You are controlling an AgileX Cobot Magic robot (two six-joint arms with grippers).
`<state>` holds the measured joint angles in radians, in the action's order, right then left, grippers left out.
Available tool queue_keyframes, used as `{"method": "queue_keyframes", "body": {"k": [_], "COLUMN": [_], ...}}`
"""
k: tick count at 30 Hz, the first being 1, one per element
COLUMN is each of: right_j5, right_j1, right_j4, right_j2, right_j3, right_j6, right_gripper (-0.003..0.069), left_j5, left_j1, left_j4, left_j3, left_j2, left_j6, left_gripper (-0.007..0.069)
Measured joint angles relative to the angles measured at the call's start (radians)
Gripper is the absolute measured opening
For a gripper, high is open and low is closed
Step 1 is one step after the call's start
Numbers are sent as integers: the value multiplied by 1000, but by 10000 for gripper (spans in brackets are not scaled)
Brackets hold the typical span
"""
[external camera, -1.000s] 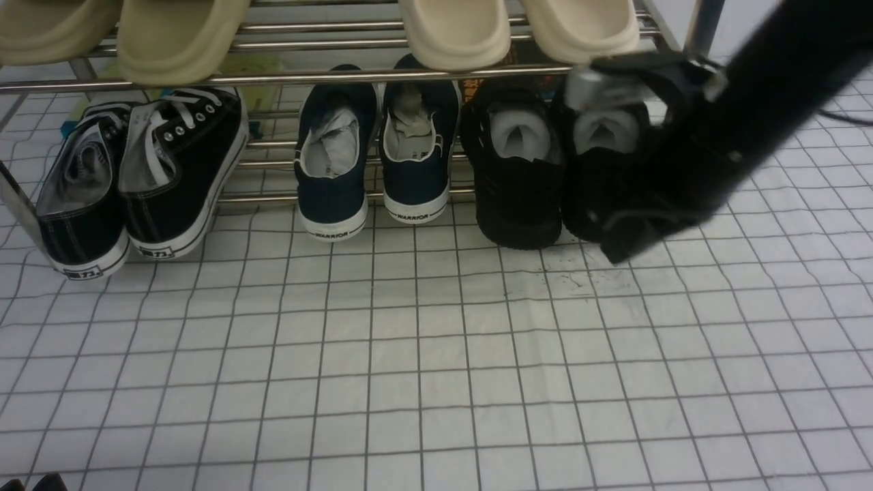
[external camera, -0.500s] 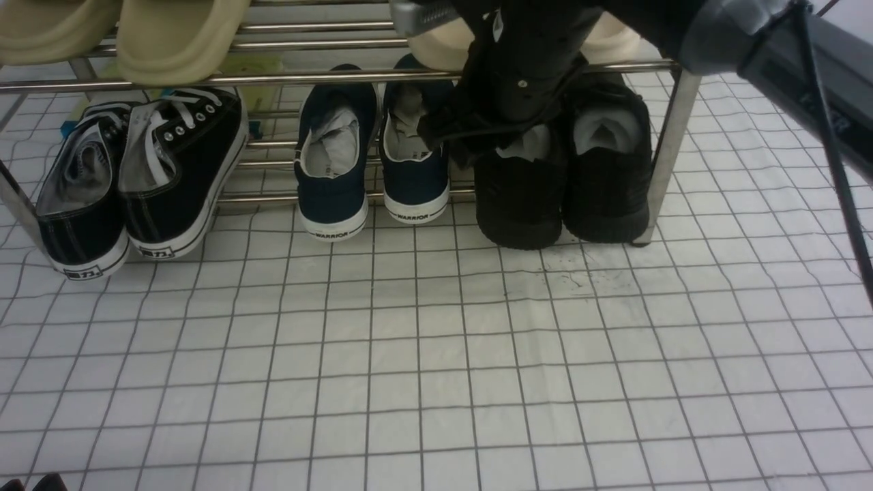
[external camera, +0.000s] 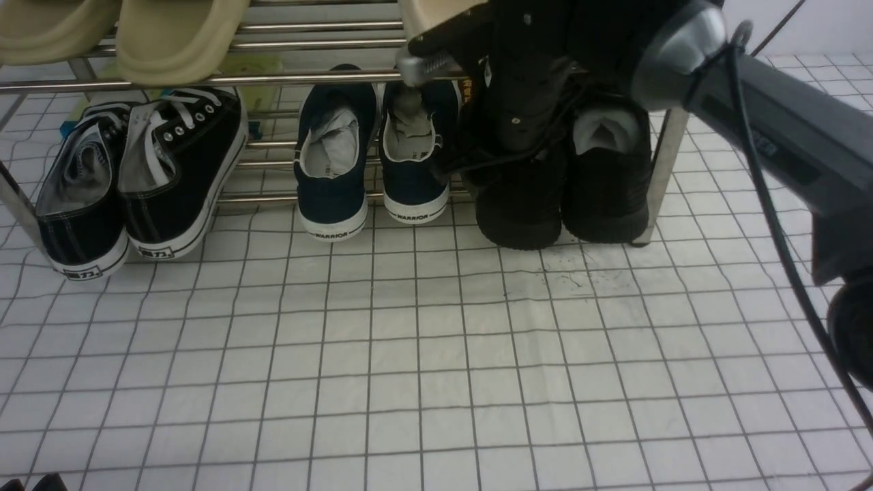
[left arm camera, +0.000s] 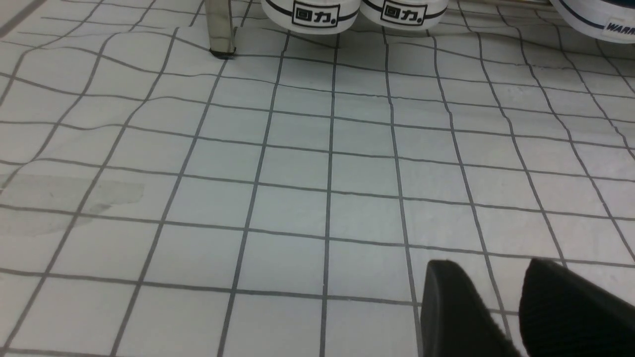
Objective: Take the shoes off the shelf with your hand from the white checkered tablecloth.
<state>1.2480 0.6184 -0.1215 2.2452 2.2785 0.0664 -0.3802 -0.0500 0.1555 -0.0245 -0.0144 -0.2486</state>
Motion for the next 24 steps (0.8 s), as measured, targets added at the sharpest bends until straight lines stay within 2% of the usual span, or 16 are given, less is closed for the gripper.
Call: {"method": "queue_keyframes", "body": {"k": [4, 5, 6, 7, 9, 12, 15, 18, 21, 24], "right_j5": [0, 0, 0, 0, -1, -2, 1, 2, 2, 4], "right_j1": [0, 0, 0, 0, 0, 1, 15, 73, 121, 186], "right_j4": [-3, -4, -7, -9, -21, -11, 24, 49, 54, 46], "right_j2": [11, 11, 11, 11, 11, -1, -28, -123, -209, -341], "right_j3": [0, 0, 0, 0, 0, 0, -2, -52, -141, -341], "right_j6": [0, 0, 0, 0, 0, 9, 29, 74, 107, 167], "right_gripper": [411, 363, 281, 268, 76, 4, 4, 6, 7, 7], "left_j5": [0, 0, 0, 0, 0, 0, 0, 0, 0, 0], "left_j1": [0, 0, 0, 0, 0, 0, 0, 0, 0, 0], "left_j4": [0, 0, 0, 0, 0, 0, 0, 0, 0, 0], "left_j3": [0, 0, 0, 0, 0, 0, 0, 0, 0, 0], "left_j2": [0, 0, 0, 0, 0, 0, 0, 0, 0, 0], "left_j6": [0, 0, 0, 0, 0, 0, 0, 0, 0, 0], "left_gripper": [240, 240, 240, 240, 240, 240, 240, 240, 240, 240]}}
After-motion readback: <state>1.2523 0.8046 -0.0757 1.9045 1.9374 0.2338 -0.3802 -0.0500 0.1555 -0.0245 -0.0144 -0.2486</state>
